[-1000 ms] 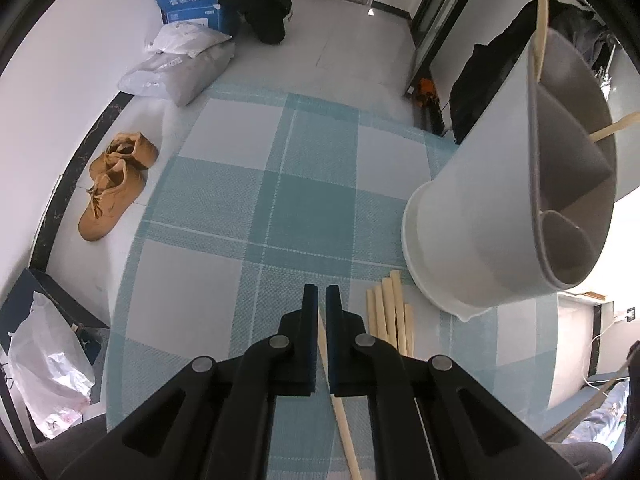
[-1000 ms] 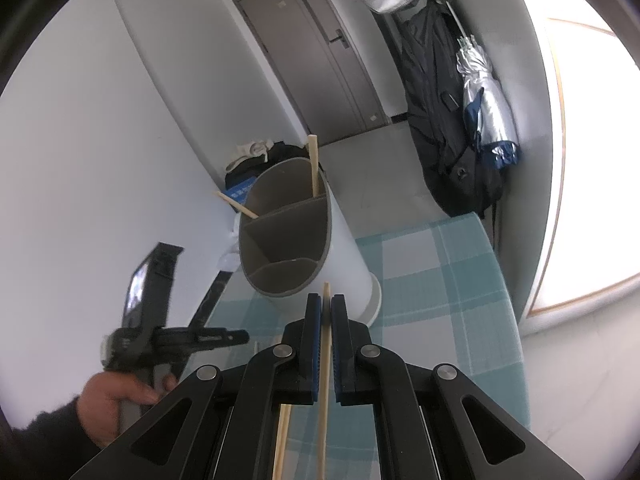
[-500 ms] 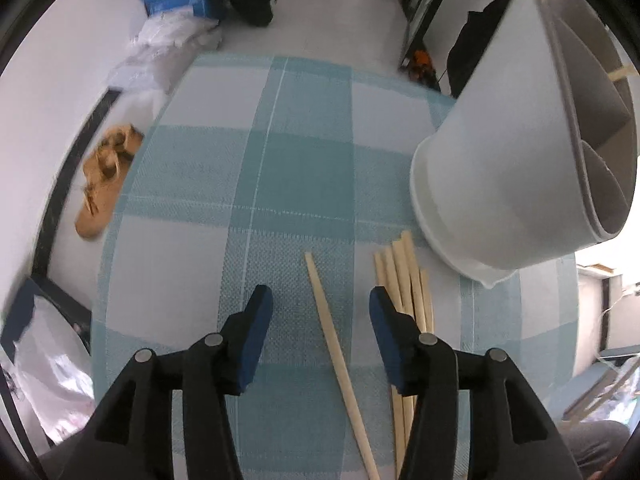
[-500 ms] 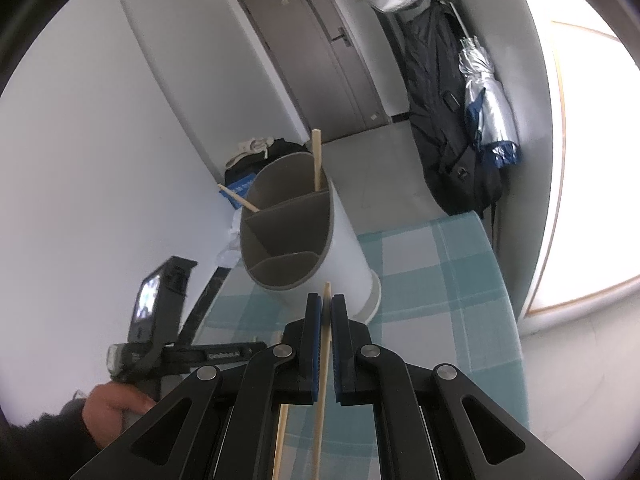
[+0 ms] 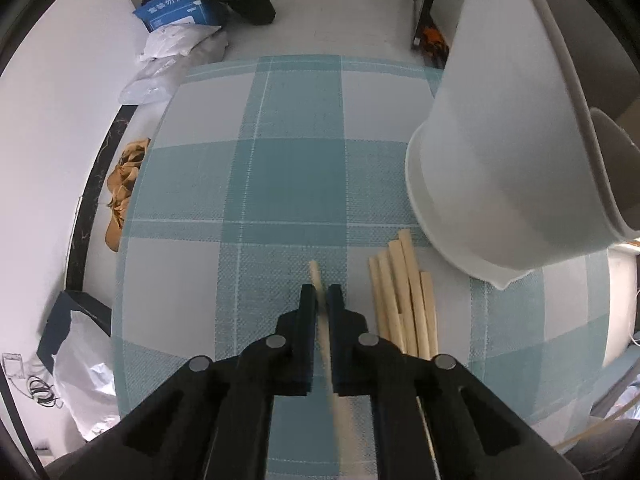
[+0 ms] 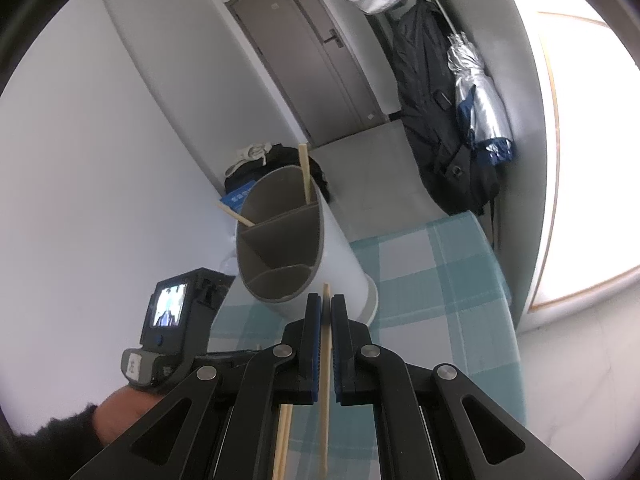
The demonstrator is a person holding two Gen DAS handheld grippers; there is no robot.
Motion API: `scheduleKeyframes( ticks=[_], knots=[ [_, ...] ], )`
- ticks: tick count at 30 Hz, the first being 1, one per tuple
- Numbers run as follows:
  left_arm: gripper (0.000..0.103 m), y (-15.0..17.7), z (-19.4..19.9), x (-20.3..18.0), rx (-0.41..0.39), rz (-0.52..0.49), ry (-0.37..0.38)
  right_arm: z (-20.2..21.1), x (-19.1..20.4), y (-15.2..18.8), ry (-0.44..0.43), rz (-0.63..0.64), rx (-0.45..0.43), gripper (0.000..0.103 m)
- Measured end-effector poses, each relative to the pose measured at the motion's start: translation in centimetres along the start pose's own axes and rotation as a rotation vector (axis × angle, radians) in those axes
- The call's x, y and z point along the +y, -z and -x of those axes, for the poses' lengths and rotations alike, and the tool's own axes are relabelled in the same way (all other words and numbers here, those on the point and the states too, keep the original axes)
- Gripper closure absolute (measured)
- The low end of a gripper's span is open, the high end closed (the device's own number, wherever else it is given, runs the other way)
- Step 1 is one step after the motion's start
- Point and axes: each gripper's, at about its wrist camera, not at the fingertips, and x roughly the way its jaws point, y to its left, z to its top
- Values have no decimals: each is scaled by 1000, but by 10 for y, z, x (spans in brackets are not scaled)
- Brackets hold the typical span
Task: Organize utensils
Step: 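Carry both chopsticks up toward the utensil holder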
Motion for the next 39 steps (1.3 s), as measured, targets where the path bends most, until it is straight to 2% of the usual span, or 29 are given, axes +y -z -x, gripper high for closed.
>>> scheduleKeyframes(
  ticks=[5,8,12,15,17,24,39],
  knots=[
    [102,-3,-2,2,-17,49,49,3,3,0,-4,11,-11,99],
    [102,-1,11,4,-72,65,85,5,6,1,-3,27,-20,99],
    [102,6,42,5,-191,51,162,8,12,3,-9,53,-31,99],
    [102,24,79,1,-351,-3,206,9,16,6,-26,61,-30,99],
    [102,36,97,0,-420,-17,247,11,21,8,-28,81,-34,99],
    [102,65,134,-4,-598,-84,333,16,41,18,-32,152,-59,99],
    [102,76,150,-16,-586,-196,316,22,73,22,-39,240,-106,99]
  ],
)
